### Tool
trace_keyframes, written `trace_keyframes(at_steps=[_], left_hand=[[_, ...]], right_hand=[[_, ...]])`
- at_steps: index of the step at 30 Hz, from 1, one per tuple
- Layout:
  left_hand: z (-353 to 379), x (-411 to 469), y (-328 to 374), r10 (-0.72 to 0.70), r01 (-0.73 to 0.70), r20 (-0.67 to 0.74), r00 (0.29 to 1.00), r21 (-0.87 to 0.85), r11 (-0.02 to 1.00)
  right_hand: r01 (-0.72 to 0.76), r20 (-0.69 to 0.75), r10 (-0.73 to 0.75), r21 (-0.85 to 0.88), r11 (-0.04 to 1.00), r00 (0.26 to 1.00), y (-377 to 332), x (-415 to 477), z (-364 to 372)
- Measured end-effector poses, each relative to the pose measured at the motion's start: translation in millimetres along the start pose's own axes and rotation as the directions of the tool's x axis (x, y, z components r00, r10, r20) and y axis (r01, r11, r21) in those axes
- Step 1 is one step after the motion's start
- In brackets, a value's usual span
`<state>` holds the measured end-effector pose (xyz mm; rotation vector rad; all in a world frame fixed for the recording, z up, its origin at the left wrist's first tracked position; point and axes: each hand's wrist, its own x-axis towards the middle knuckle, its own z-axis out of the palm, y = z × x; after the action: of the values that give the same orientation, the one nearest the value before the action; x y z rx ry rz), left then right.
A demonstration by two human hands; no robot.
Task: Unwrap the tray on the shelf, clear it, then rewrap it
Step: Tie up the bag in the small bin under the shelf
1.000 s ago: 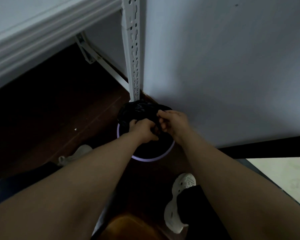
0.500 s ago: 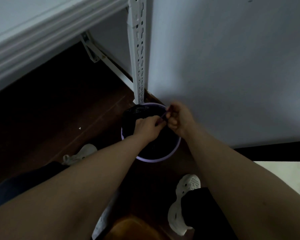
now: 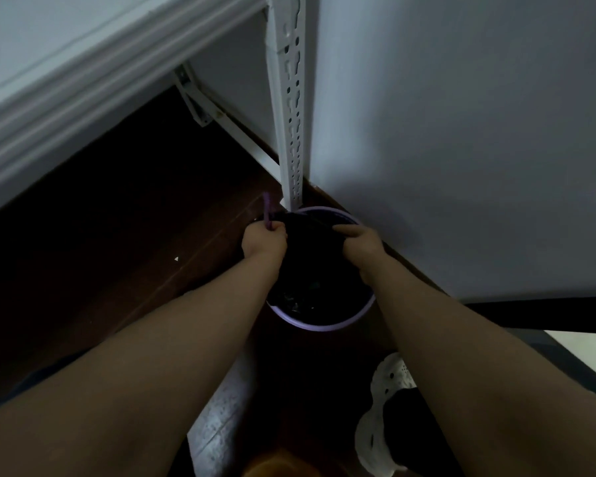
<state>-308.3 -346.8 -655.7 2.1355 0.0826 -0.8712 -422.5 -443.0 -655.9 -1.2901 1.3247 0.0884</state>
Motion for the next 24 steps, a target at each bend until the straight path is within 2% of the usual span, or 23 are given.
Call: trace_keyframes(at_steps=[2,4,6,8,10,14,17,20,22,24], left_hand=[[-2.0,-2.8,-1.0,0.052,-0.048,-0.022,0.998,0.171,0.984],[-2.0,-13.2,-0.2,0.175,-0.174,0.031,0.984,0.376,0.91],[-1.6,-24.2,1.0,0.328,-0.317,0.054,0.943,0.443,0.839],[3.2,-30.2,2.6,0.399,-0.37,0.029,0.917,0.437,0.82],[7.8,-31.4,4.6,0.416,-0.39,0.035,0.909,0.426,0.816],[9.5,-24.7,7.1,0.495,-0.533,0.21,0.843,0.447,0.718],[9.8,-16.1,10.8,0.476,-0.591,0.35,0.807,0.494,0.638],[13.7,-12.7,12.4,0.448,-0.597,0.396,0.802,0.544,0.589],[16.8,-13.7,12.6,0.428,-0.57,0.377,0.822,0.565,0.597],[18.2,-15.5,13.1,0.416,-0.548,0.358,0.836,0.562,0.62]], right_hand=[[-0.009,0.043,0.009,0.0,1.0,0.999,2.0,-9.4,-9.2],[0.0,0.094,0.005,-0.043,0.999,0.996,3.7,-15.1,-19.0],[-0.018,0.126,0.024,-0.053,0.998,0.992,5.0,-19.6,-26.8],[-0.014,0.138,0.024,-0.077,0.997,0.99,8.8,-20.9,-33.4],[0.004,0.135,0.009,-0.097,0.995,0.991,13.0,-18.6,-39.1],[0.006,0.107,0.016,-0.195,0.981,0.994,13.2,-18.5,-50.5],[0.04,0.143,0.001,-0.288,0.957,0.99,8.6,-23.5,-56.9],[0.069,0.166,-0.008,-0.361,0.93,0.986,5.9,-22.0,-58.4],[0.151,0.166,-0.091,-0.398,0.905,0.982,4.1,-20.8,-55.1],[0.267,0.154,-0.23,-0.296,0.917,0.961,-0.5,-19.9,-48.7]])
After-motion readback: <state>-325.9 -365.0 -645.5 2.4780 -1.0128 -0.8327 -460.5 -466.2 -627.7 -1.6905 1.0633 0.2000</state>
